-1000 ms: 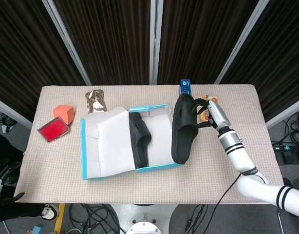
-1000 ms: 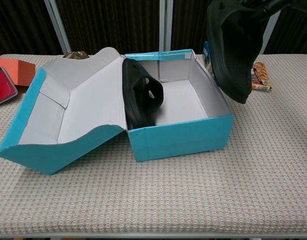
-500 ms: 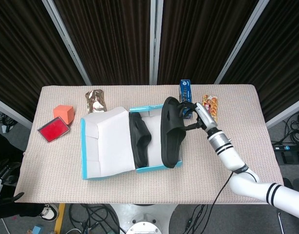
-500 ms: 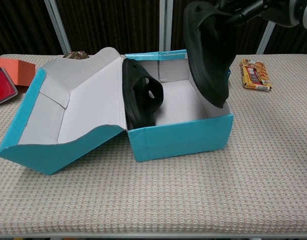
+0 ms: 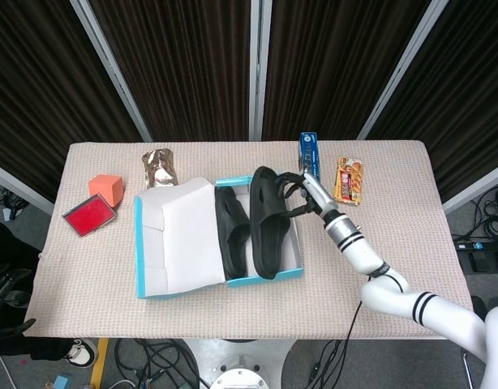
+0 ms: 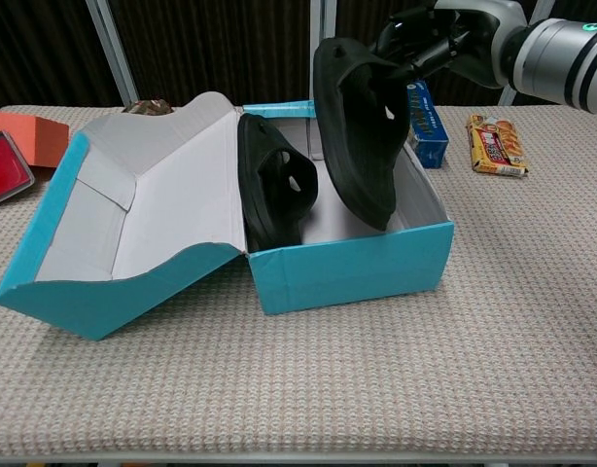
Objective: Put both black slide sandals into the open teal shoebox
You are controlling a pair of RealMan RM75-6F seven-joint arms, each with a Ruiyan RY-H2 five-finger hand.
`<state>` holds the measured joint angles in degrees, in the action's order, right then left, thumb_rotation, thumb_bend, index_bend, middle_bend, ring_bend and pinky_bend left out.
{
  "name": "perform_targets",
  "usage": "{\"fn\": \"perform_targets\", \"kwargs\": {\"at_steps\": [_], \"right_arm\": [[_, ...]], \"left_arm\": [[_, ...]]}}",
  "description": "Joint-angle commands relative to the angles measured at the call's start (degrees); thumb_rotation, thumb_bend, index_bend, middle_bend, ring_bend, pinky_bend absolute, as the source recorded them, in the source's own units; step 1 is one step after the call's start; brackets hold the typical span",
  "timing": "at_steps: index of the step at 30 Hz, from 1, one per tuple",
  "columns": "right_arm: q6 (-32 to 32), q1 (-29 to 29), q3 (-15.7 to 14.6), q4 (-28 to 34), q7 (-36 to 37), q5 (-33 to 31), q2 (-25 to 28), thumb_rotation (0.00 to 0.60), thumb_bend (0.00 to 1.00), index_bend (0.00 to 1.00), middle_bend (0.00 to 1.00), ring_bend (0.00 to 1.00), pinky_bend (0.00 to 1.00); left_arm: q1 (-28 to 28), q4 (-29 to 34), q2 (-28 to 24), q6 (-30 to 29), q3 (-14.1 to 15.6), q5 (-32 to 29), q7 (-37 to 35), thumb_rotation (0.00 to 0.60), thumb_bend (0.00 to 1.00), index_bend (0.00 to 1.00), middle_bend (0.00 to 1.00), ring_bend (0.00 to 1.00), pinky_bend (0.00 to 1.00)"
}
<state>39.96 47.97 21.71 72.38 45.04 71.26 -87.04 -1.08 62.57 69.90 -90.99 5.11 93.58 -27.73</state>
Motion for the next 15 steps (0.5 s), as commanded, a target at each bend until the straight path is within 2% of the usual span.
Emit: {"fn": "perform_targets", "kwargs": {"at_steps": [1, 15], "right_arm": [[-0.8, 1.7, -0.5, -3.0, 1.2, 2.2, -1.8, 0.6, 0.08, 0.59, 0.53, 0.33, 0.44], [-2.5, 5.1, -3.7, -10.8, 2.2, 6.1, -4.7, 0.6, 0.08, 0.59, 0.53, 0.33, 0.44]], "left_arm": [[0.0, -0.2, 0.1, 0.1, -0.1, -0.1, -0.2, 0.6, 0.0, 0.17, 0.19, 0.05, 0.12], [0.0, -1.7, 0.9, 0.6, -0.1, -0.3, -1.1, 0.6, 0.0, 0.17, 0.19, 0.05, 0.12]]}}
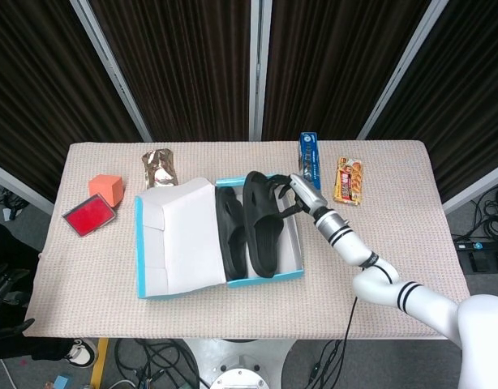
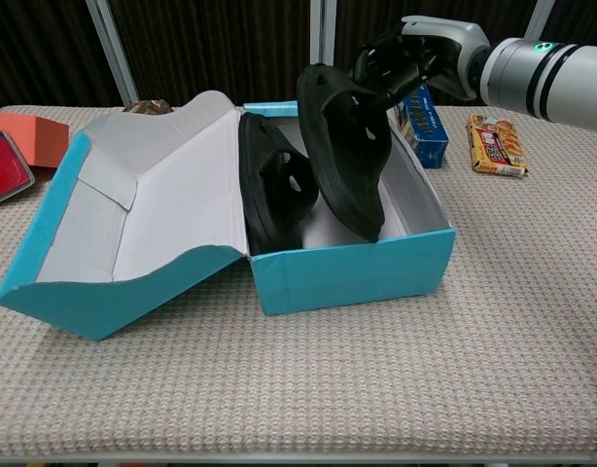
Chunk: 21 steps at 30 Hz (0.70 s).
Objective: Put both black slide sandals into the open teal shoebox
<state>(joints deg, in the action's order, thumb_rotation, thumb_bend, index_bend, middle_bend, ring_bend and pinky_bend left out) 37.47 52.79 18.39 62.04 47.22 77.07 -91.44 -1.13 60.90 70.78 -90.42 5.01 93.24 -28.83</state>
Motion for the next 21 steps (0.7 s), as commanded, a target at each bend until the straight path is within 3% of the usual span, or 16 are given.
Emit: {"fn": "perform_targets", "kwargs": {"at_steps": [1, 21], "right_arm": [[0.0, 0.4, -0.4, -0.7, 0.2, 0.4, -0.4, 0.6, 0.08, 0.59, 0.53, 0.33, 0.44], [-0.8, 3.1, -3.2, -6.1, -2.9, 2.0, -1.7, 0.6, 0.09, 0.59, 0.53, 0.33, 0.44]], "left_arm": [[0.0, -0.1, 0.0, 0.1, 0.0, 0.0, 0.0, 0.6, 0.0, 0.17, 0.19, 0.05, 0.12], [0.3, -0.1, 0.1, 0.9, -0.1, -0.2, 0.1, 0.6, 0.0, 0.17, 0.19, 0.05, 0.12]]}}
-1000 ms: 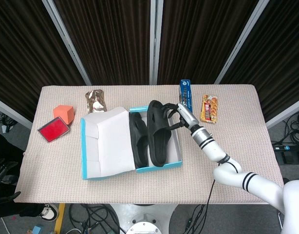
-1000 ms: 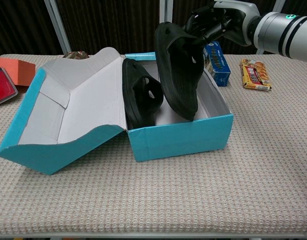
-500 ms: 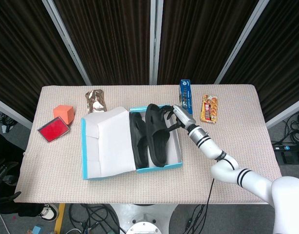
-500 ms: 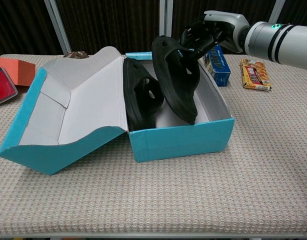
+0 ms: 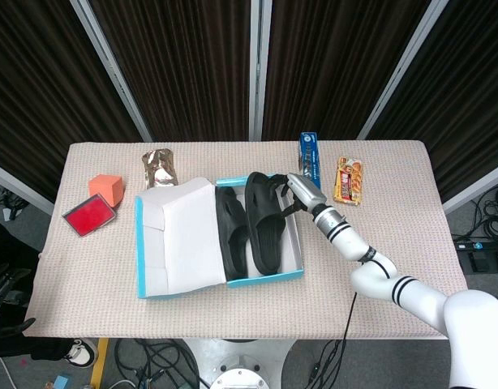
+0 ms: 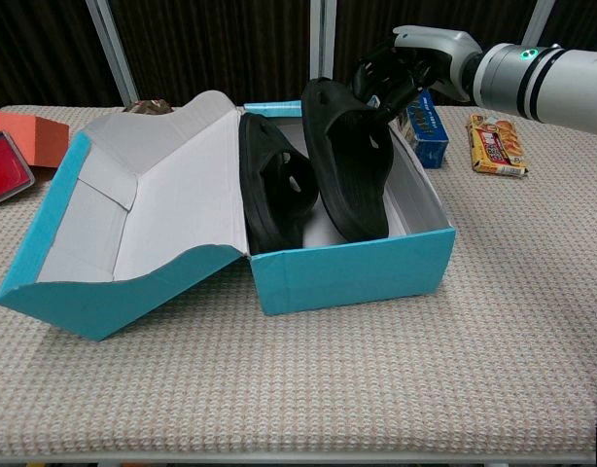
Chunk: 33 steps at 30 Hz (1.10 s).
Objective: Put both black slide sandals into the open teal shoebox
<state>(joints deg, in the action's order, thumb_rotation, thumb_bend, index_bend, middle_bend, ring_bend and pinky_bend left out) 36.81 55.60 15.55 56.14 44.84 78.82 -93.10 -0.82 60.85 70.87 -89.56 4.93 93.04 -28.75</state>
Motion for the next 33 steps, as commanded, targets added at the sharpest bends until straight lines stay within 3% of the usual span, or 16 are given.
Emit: {"fn": "perform_targets", "kwargs": {"at_steps": [1, 26, 29, 33], "right_arm": [[-0.2, 0.5, -0.6, -0.3, -0.9, 0.4, -0.1, 0.6, 0.09, 0.59, 0.53, 0.33, 0.44], [-2.4, 2.3, -1.9, -2.0, -10.8, -2.5, -1.8, 0.6, 0.07, 0.59, 0.51, 0.33, 0.43], [-3.0, 2.3, -1.8, -1.1, -10.6, -2.7, -1.1, 0.6, 0.01, 0.5, 0.45, 0.27, 0.39], [-4.2, 2.4, -1.7, 0.7, -9.0, -2.7, 0.4, 0.6, 0.0, 0.3, 0.31, 0.12, 0.28]], "left_arm": [[0.0, 0.0, 0.0, 0.1, 0.0, 0.0, 0.0, 0.6, 0.0, 0.17, 0.19, 0.05, 0.12], [-0.1, -0.9, 0.3, 0.3, 0.1, -0.2, -1.0, 0.6, 0.0, 0.17, 0.19, 0.05, 0.12], [-0.1, -1.0, 0.4, 0.2, 0.0, -0.2, -1.1, 0.6, 0.0, 0.17, 0.19, 0.05, 0.12], [0.0, -1.1, 0.4, 0.3, 0.1, -0.1, -1.1, 0.6, 0.0, 0.17, 0.19, 0.05, 0.12]]}}
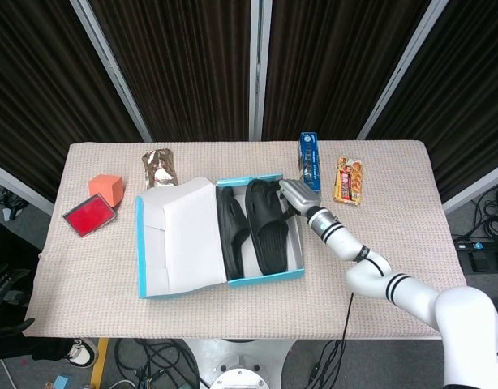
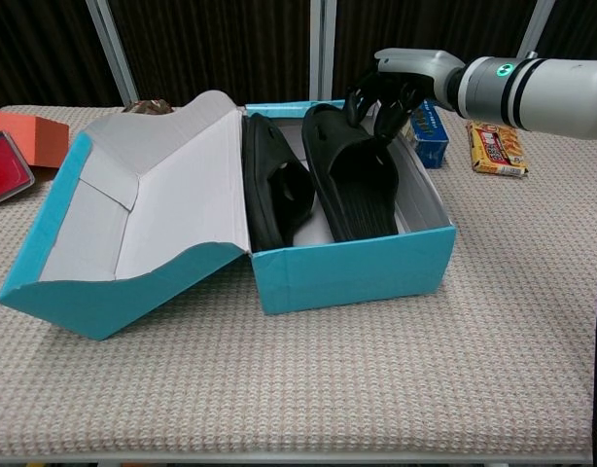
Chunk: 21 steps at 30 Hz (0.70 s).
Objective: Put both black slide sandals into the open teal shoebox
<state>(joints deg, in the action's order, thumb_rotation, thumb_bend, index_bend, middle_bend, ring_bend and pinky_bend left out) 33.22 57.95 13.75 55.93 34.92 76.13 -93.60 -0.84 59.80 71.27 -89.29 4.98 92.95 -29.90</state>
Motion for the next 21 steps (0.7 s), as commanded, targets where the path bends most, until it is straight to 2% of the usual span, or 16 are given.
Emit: {"fn": "perform_targets", "kwargs": {"at_steps": [1, 5, 10, 21], "right_arm": [[-0.8, 0.0, 0.1, 1.3, 1.3, 0.1, 1.3, 0.6, 0.0, 0.27, 0.29, 0.1, 0.27], [-1.0, -0.3, -0.1, 2.4, 2.3, 0.5, 2.6, 0.6, 0.0, 0.14, 0.2, 0.02, 0.22], [-0.5, -0.9, -0.1, 4.2, 3.4, 0.8, 4.3, 0.6, 0.0, 0.06, 0.17, 0.0, 0.2], [3.6, -3.7, 2.7, 14.2, 10.1, 0.4, 10.0, 0.6, 0.0, 0.05, 0.15, 0.0, 0.2]], "left_arm": [[0.0, 0.0, 0.0, 0.0, 0.0, 0.1, 0.0, 0.6, 0.0, 0.17, 0.19, 0.05, 0.12], [0.1, 0.1, 0.0, 0.0, 0.0, 0.2, 0.2, 0.6, 0.0, 0.17, 0.19, 0.05, 0.12], [0.1, 0.5, -0.1, -0.1, 0.1, 0.3, 0.5, 0.6, 0.0, 0.17, 0.19, 0.05, 0.12], [0.1, 1.4, -0.5, -0.6, 0.2, 0.6, 1.3, 0.6, 0.0, 0.17, 0.19, 0.05, 0.12]]}}
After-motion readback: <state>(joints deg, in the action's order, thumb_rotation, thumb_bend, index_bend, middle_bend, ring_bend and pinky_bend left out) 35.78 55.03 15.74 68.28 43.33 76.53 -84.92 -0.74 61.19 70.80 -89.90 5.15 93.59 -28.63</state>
